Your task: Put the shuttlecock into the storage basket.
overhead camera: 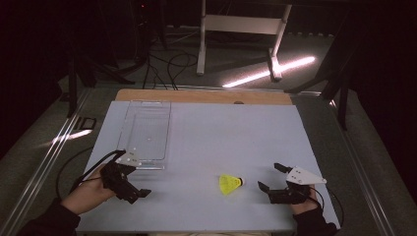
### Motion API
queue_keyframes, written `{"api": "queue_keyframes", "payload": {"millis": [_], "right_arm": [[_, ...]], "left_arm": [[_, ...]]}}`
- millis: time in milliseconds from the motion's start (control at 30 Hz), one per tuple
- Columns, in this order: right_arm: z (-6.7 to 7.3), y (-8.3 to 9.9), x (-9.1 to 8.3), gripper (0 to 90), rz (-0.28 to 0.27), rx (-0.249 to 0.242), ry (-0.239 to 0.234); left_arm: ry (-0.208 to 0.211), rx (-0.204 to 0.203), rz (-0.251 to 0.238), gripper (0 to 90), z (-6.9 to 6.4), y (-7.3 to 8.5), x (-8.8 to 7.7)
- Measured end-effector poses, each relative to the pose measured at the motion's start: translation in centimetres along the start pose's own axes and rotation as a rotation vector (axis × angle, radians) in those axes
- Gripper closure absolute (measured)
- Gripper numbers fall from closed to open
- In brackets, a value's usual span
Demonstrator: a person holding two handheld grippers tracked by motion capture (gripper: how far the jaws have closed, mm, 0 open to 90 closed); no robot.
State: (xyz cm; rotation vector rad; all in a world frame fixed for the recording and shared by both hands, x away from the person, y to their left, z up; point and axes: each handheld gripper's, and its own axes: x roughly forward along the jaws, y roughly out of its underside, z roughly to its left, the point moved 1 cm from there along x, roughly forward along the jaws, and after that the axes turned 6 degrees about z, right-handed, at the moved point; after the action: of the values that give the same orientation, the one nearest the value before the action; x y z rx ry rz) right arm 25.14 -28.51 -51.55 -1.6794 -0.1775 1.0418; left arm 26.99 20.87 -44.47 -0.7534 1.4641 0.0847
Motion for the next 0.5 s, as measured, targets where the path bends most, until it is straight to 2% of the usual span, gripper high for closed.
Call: {"api": "queue_keyframes", "payload": {"millis": [167,200,267,333,400,500], "right_arm": [[0.0,0.0,0.0,10.0,0.002,0.003,-0.002],[0.0,0.0,0.0,10.0,0.0,0.0,-0.001],[0.0,0.0,0.0,10.0,0.0,-0.002,0.001],[0.0,0.0,0.0,10.1,0.0,-0.004,0.001],[0.0,0.0,0.0,10.1,0.001,-0.003,0.002],[0.0,0.0,0.0,10.1,0.001,-0.002,0.001]], "left_arm": [[-0.003,-0.014,0.032,0.1,0.1,-0.4,0.1],[-0.001,-0.025,0.055,0.1,0.1,-0.5,0.2],[-0.014,-0.017,0.063,0.1,0.0,-0.7,0.3],[0.005,-0.034,0.08,0.1,0.0,-1.0,0.3],[0.016,-0.02,0.103,0.0,0.0,-1.1,0.4],[0.051,-0.032,0.123,0.0,0.0,-1.5,0.7]]}}
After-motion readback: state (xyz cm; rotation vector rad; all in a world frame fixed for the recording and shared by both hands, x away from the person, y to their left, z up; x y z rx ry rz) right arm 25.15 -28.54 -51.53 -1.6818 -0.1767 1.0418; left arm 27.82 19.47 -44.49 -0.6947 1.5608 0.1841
